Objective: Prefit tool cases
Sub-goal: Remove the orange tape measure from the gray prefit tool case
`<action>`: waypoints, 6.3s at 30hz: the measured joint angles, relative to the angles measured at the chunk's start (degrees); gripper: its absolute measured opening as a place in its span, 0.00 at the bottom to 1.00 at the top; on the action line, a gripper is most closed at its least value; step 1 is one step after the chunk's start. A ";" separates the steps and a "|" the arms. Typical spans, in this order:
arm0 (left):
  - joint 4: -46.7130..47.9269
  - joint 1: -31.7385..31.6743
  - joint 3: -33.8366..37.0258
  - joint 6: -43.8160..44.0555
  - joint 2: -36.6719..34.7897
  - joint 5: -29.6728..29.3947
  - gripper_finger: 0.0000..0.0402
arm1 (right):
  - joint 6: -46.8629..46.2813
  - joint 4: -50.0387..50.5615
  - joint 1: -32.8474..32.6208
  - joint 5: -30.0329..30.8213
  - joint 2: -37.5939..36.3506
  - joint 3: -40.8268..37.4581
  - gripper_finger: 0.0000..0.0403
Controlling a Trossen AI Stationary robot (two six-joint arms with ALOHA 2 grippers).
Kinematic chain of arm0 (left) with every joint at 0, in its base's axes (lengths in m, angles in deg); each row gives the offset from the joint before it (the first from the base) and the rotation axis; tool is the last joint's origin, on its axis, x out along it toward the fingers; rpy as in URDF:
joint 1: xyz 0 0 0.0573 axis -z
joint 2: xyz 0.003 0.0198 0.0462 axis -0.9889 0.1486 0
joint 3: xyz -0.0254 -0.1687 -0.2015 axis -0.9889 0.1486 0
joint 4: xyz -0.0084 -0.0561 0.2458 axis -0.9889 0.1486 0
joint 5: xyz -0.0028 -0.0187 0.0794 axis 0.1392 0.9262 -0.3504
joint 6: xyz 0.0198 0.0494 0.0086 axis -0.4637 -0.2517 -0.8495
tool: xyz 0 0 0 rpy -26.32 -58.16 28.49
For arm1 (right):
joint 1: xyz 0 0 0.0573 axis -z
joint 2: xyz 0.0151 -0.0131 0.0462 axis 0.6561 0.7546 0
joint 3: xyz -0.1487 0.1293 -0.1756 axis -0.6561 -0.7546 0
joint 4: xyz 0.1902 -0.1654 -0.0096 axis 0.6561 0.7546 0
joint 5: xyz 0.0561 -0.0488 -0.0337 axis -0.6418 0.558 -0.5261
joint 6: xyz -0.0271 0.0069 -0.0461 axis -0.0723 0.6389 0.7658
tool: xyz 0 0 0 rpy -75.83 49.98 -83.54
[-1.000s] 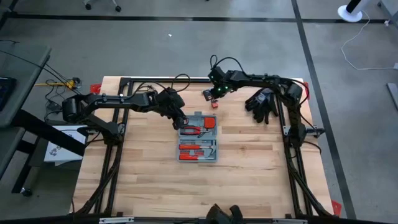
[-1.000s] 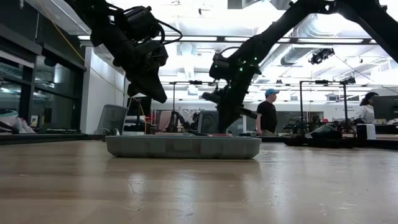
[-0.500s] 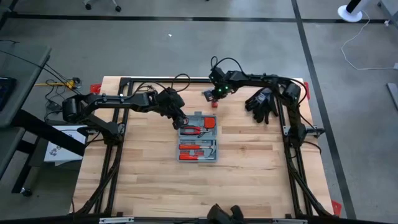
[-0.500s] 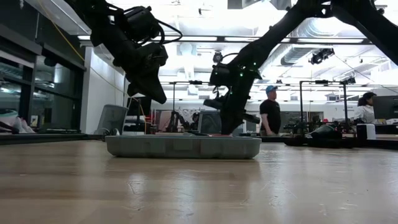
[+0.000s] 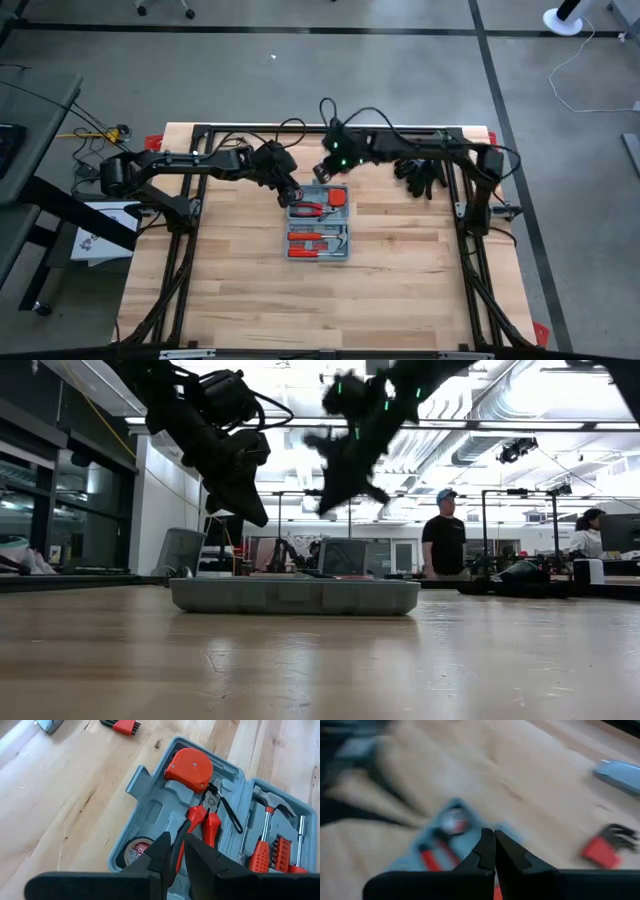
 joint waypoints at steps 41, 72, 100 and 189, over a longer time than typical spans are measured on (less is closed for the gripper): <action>0.04 7.89 -1.91 -15.21 10.14 6.19 0.12 | -21.17 -4.61 -18.32 18.20 -6.13 -14.06 0.00; 11.41 11.93 -4.66 -9.96 11.10 1.47 0.17 | 11.29 -24.98 -18.10 10.81 -8.83 -30.01 0.00; 8.20 12.07 -4.46 -8.04 10.01 -2.68 0.17 | 32.46 -33.97 -13.90 1.08 -2.86 -29.97 0.28; 1.44 12.76 -3.50 -6.11 15.74 1.03 0.17 | -15.45 -44.29 -3.65 11.25 -25.88 -48.60 0.18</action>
